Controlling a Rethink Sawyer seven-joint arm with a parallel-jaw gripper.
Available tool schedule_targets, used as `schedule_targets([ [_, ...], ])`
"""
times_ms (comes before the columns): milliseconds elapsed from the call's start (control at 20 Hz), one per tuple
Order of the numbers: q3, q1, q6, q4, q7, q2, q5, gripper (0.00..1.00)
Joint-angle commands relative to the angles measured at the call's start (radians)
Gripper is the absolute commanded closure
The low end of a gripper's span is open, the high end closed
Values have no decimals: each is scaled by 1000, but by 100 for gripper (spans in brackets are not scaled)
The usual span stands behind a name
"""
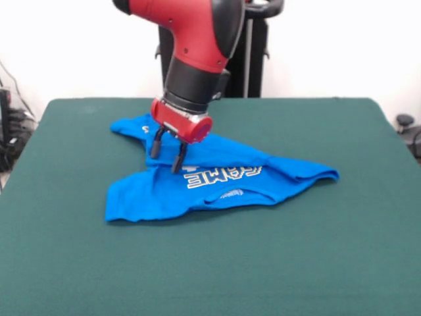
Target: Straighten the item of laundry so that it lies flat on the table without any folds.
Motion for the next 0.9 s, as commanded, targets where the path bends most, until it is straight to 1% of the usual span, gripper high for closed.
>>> schedule_targets([
  [50, 123, -20, -8, 92, 44, 20, -49, 0],
  [400, 141, -47, 42, 138, 30, -35, -84, 0],
  [750, 203, -88, 62, 162, 18, -61, -107, 0],
  [850, 230, -110, 47, 159, 3, -63, -133, 0],
  [900, 247, -125, 36, 158, 1, -64, -150, 100],
])
